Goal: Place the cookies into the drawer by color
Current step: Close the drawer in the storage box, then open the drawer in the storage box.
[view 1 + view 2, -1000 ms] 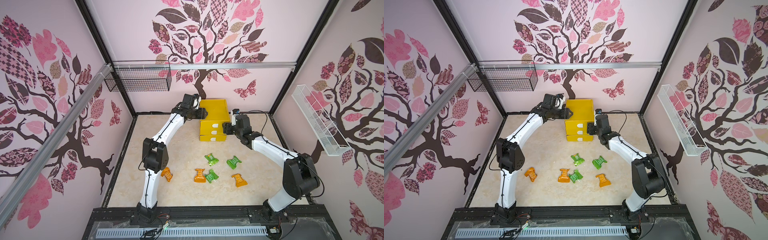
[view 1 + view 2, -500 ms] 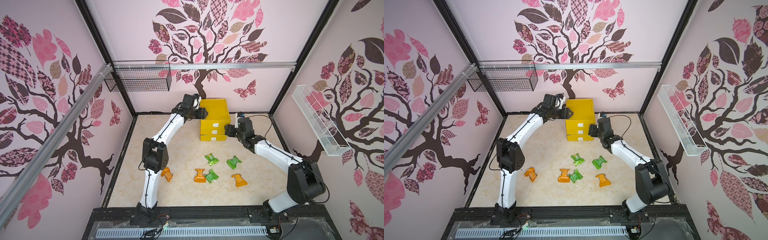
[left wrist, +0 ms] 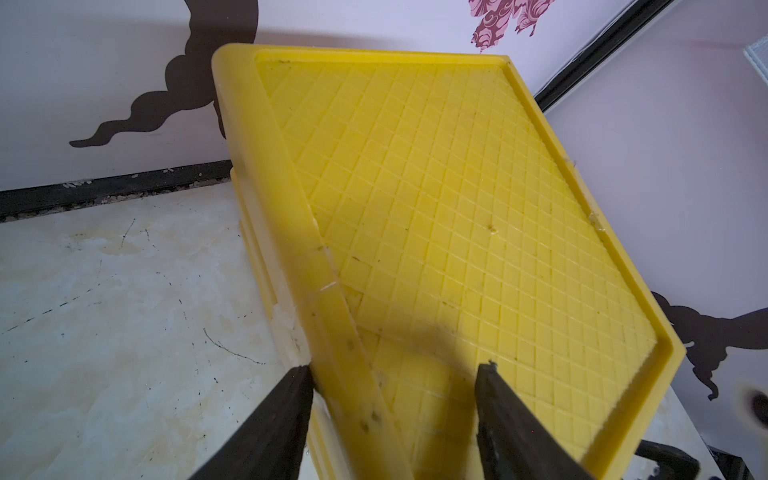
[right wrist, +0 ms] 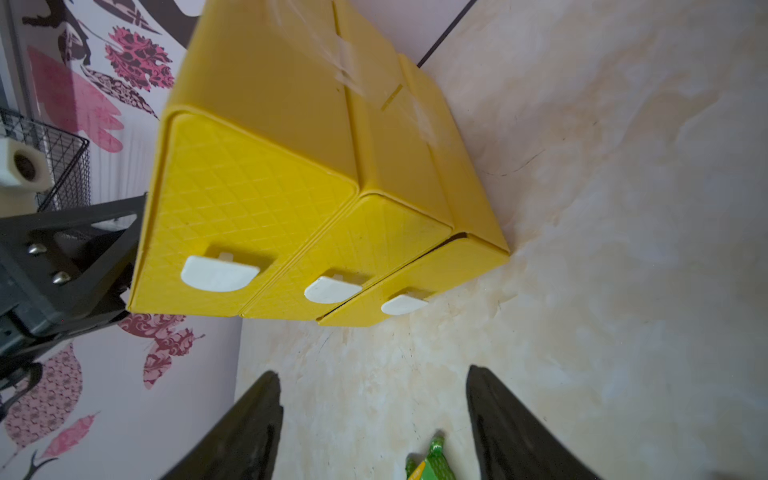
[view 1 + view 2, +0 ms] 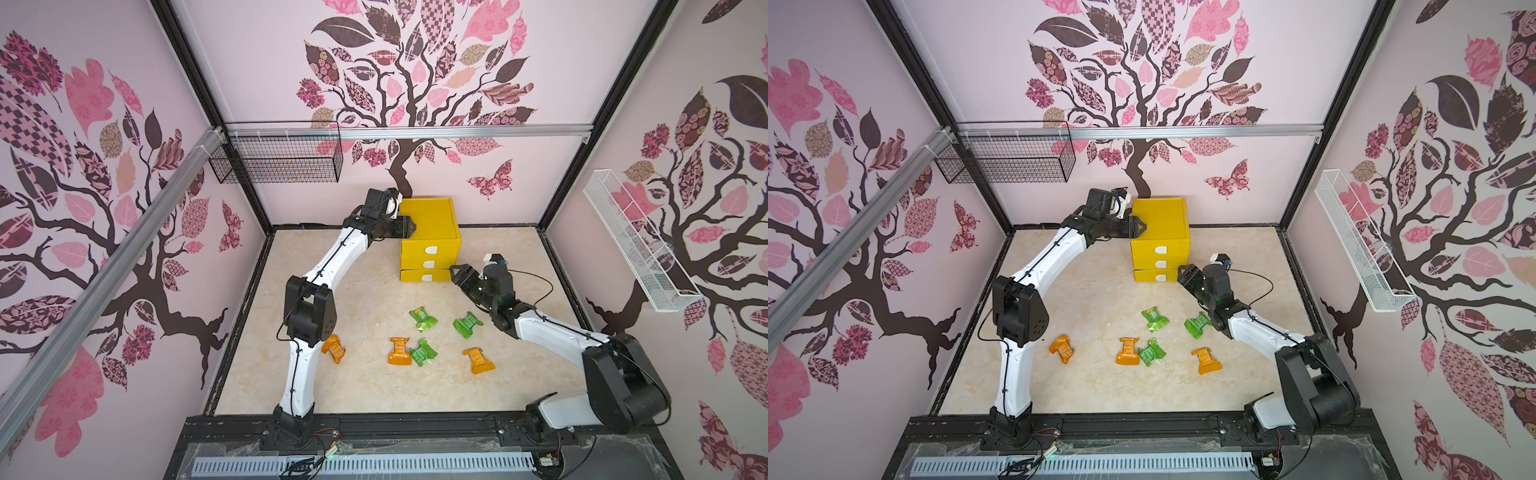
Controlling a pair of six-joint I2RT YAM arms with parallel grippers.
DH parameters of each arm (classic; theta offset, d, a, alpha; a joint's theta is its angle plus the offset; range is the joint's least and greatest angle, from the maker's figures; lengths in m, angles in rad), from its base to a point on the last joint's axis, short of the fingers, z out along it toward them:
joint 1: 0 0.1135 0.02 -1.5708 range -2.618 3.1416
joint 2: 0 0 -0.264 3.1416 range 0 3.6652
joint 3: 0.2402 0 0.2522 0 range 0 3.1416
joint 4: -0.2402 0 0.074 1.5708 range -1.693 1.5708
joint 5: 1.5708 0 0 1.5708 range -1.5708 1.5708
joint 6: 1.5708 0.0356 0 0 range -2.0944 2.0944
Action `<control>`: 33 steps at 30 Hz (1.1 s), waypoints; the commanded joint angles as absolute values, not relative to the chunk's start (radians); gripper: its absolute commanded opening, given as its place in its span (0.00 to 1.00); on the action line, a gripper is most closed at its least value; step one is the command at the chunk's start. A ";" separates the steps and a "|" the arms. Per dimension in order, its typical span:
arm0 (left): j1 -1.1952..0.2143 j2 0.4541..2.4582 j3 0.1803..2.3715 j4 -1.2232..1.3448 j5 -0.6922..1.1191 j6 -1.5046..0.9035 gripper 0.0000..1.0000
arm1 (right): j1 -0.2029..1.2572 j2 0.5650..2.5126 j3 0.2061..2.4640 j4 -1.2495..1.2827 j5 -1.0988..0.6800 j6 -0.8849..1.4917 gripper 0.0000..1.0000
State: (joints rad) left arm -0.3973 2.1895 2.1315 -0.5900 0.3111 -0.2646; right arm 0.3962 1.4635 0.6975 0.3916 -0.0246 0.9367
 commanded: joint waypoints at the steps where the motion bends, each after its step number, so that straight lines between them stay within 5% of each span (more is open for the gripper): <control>1: -0.403 2.209 2.094 -0.662 0.311 -0.255 0.66 | 0.450 1.564 0.687 0.737 -0.001 1.164 0.73; 12: -0.400 2.222 2.106 -0.680 0.301 -0.233 0.66 | 0.538 1.913 0.766 1.174 0.129 1.426 0.70; 33: -0.400 2.221 2.115 -0.686 0.295 -0.227 0.66 | 0.538 2.054 0.856 1.164 0.215 1.447 0.65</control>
